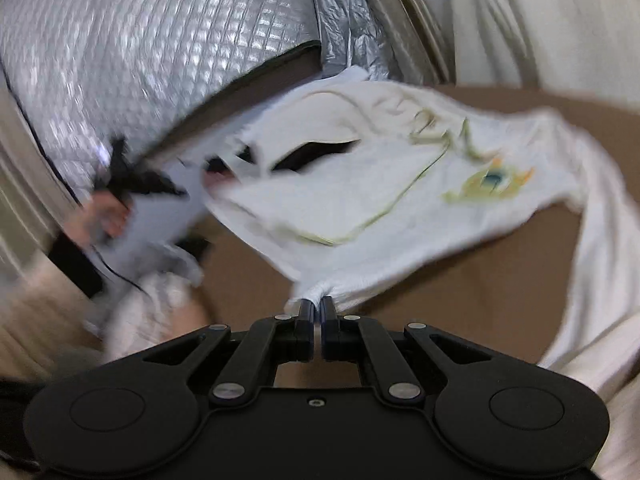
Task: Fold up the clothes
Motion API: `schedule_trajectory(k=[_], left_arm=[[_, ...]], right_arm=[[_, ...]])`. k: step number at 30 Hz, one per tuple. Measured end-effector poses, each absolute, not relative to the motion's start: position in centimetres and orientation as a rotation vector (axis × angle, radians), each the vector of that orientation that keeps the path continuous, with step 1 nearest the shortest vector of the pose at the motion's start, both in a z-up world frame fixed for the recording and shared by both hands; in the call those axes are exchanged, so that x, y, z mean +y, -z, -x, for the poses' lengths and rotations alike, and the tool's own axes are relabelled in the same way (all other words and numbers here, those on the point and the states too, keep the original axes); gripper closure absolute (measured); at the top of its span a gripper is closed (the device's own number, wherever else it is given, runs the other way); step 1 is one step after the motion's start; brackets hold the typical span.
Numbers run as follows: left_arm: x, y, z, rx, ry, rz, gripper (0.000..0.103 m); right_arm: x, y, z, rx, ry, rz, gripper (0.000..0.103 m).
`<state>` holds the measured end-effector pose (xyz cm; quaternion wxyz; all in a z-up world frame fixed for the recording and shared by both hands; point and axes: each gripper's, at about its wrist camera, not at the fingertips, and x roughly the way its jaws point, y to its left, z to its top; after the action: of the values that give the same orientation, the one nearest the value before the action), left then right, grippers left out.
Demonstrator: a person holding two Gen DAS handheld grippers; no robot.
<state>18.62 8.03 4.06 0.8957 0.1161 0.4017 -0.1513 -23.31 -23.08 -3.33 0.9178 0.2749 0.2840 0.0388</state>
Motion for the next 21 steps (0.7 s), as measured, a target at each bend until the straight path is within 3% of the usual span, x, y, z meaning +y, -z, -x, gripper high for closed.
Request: schedule_trajectory(k=[2,6,7,10,15,17,21], left_arm=[[9.0,-3.0,-19.1,0.886,0.307,-0.214,0.103],[7.5,-2.5,-16.7,0.909,0.393,-0.238,0.099],[6.4,-2.4,-15.7,0.906,0.409,-0.271,0.095],[2.7,-1.8,-12.6,0.909,0.493,-0.33,0.071],[-4.4,-2.3,-4.3,0.778,0.849,-0.352,0.067],[-6.8,-2.2,-0.8,0.719,0.949,-0.389,0.046],[-10.0,-0.4,5.6,0.659,1.143,-0.447,0.026]], right_arm=[[-24.0,3.9,23.4,0.563,-0.092,-0.666,0.1],[-23.8,2.9,23.4,0.564,0.074,-0.512,0.1],[-23.5,2.7,23.3,0.577,0.109,-0.462,0.099],[-22.9,3.3,23.0,0.592,0.133,-0.438,0.1],[-21.8,3.9,20.4,0.607,0.199,-0.366,0.1],[-22.2,3.9,19.6,0.596,0.2,-0.39,0.1],[-23.1,3.7,18.1,0.573,0.204,-0.44,0.1]])
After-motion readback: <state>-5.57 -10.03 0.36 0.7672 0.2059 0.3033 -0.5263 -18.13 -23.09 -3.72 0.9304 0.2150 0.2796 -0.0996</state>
